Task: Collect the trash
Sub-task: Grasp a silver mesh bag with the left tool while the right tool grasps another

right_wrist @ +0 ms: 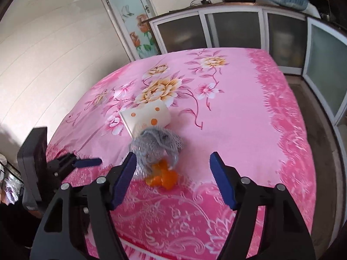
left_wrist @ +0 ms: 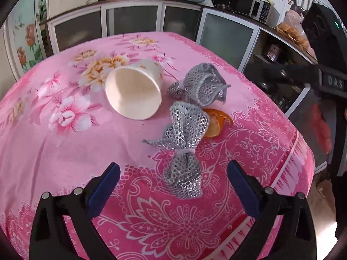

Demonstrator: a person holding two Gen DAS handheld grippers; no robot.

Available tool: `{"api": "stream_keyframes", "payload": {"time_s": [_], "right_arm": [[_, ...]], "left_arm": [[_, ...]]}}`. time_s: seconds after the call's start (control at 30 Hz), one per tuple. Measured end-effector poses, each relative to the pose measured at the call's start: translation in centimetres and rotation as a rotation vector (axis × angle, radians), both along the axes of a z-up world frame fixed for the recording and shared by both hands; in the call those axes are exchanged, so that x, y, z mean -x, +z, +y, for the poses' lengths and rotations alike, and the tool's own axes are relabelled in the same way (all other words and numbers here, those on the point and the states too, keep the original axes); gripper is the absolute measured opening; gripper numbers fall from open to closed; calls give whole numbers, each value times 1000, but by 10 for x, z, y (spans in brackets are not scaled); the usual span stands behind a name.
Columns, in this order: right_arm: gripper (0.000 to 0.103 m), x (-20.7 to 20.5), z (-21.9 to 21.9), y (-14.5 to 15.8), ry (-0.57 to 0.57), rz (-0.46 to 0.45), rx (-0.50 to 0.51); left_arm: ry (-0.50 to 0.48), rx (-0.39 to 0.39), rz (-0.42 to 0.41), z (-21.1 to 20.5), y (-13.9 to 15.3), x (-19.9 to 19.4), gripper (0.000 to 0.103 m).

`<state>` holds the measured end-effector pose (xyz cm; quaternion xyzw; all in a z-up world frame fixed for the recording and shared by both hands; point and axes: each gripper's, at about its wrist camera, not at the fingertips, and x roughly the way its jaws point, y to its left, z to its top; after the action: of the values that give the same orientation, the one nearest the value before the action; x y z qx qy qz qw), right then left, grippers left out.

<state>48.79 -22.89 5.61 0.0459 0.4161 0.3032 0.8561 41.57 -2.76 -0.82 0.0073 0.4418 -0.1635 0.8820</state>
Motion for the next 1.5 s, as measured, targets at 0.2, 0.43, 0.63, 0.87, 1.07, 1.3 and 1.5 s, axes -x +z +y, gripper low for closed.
{"api": "stream_keyframes", "payload": {"time_s": [0.2, 0.43, 0.63, 0.87, 1.07, 1.3, 1.5], "right_arm": [[50, -20, 17, -16, 32, 65, 9], [14, -29, 25, -24, 49, 87, 16], [6, -27, 23, -18, 28, 57, -1], [6, -17, 13, 3, 7, 5, -39], [6, 13, 0, 24, -8, -50, -40], [6, 64, -24, 36, -57, -76, -70], [6, 124, -63, 49, -131, -113, -95]], "left_arm": [[8, 17, 34, 0, -7, -11, 95], [23, 18, 74, 4, -10, -21, 45], [9, 62, 110, 7, -11, -26, 20], [0, 105, 102, 14, 3, -14, 19], [5, 108, 68, 23, 21, 6, 19], [6, 104, 32, 32, 40, 40, 19], [-25, 114, -22, 23, 66, 78, 19]]}}
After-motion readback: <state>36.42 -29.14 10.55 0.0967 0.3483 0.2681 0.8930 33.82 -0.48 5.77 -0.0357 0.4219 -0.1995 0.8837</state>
